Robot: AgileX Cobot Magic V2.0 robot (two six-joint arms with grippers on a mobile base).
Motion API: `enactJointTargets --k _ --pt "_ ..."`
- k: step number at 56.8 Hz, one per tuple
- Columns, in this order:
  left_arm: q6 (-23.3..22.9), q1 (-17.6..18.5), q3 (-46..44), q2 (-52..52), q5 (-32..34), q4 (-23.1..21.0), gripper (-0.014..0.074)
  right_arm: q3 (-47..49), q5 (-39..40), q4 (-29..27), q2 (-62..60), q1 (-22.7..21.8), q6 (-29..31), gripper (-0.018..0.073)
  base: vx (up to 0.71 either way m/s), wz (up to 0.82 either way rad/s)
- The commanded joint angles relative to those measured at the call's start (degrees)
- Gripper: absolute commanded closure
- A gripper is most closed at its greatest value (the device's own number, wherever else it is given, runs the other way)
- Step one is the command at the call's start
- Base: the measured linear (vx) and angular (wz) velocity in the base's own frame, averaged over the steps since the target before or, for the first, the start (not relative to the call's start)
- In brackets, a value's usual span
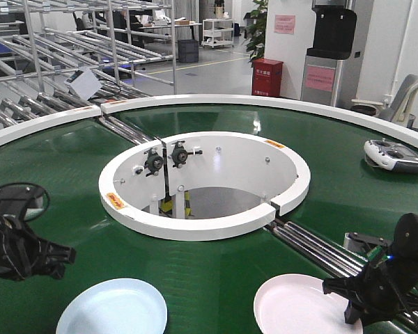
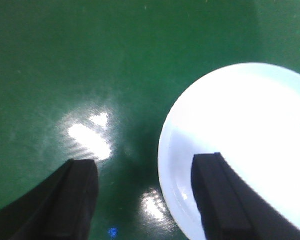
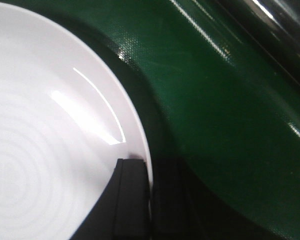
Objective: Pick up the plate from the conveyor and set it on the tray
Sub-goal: 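Grip the light blue plate rim with left gripper, pink plate with right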
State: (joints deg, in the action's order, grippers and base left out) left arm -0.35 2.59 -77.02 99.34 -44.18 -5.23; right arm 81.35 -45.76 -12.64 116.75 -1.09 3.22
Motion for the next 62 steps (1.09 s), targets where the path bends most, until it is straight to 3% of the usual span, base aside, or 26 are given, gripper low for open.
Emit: enactJointTargets --k 1,32,36,42,54,62 --pt "0.35 -0.06 -2.02 -0.78 3.37 -1.82 0.0073 1.15 0.6 -0.86 -2.39 0.15 1.07 0.0568 0.0 0.0" --pt "0.35 0.0 -2.04 5.22 4.94 -1.69 0.0073 1.15 0.74 -0.86 -2.39 0.15 1.07 0.0568 0.0 0.0" --pt "1.96 0.28 -2.04 6.23 4.85 -1.98 0.0073 1.15 0.81 -0.86 -2.39 0.15 1.07 0.0568 0.0 0.0" --pt "4.71 0.88 -2.04 7.97 4.81 -4.01 0.0073 1.15 0.81 -0.86 -2.39 0.15 1.07 0.0568 0.0 0.0" --pt "4.85 1.99 -2.04 11.25 4.95 -7.65 0.0073 1.15 0.82 -0.81 -2.39 0.1 1.09 0.0568 0.0 0.0" --pt "4.9 2.61 -2.04 12.37 4.54 -7.65 0.015 1.15 0.82 -0.8 -2.39 0.02 1.77 0.0568 0.0 0.0"
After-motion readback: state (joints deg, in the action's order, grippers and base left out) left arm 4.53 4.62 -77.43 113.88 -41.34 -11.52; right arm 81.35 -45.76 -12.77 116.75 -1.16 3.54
